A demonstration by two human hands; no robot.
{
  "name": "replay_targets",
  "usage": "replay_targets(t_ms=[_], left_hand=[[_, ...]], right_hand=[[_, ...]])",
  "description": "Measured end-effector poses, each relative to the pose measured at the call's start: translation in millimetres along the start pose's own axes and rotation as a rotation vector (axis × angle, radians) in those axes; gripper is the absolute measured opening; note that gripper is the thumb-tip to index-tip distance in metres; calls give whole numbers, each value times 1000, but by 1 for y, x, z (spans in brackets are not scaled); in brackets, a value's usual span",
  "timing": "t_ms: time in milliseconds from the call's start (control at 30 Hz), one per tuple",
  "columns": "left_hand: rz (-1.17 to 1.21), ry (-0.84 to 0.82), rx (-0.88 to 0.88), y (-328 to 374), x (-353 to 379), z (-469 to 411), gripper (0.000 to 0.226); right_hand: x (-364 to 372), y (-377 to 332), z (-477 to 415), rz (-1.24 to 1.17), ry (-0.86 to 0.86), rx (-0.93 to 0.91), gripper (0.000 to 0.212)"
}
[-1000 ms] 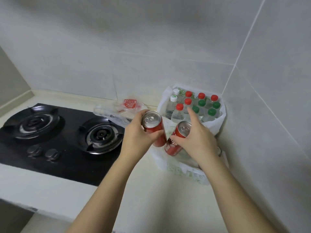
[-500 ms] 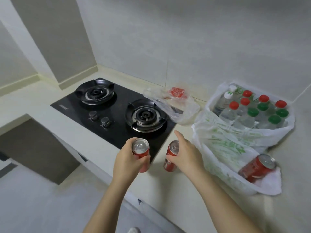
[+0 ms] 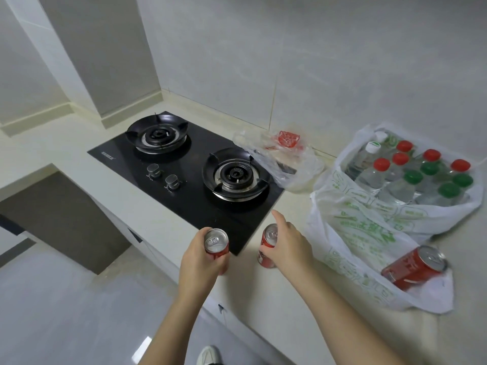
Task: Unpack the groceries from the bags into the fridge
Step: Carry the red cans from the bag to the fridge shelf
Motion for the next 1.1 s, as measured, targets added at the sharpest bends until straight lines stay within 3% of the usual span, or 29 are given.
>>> replay_targets(t_ms=[300, 500, 700, 967, 1100], left_hand=[[85, 9, 34, -13, 6, -2, 59], [255, 20, 12, -38, 19, 9, 84], [284, 1, -83, -72, 35, 17, 105], [251, 36, -139, -95, 53, 6, 99], [236, 39, -200, -102, 63, 3, 79]], right_hand=[[4, 6, -6, -76, -7, 10, 93], [36, 39, 1, -708, -85, 65, 112], [79, 62, 5, -1000, -78, 126, 103], [94, 64, -7, -924, -16, 98, 95], [104, 66, -10, -831, -3, 137, 72]])
Point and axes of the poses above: each hand's wrist, its own z-axis away from the middle knuckle, its own x-axis out of the palm, y = z × x, the point moved 8 cm from there along -z, towards the middle knuckle, and after that the axes turned 4 degrees about x, right-handed, at the moved point
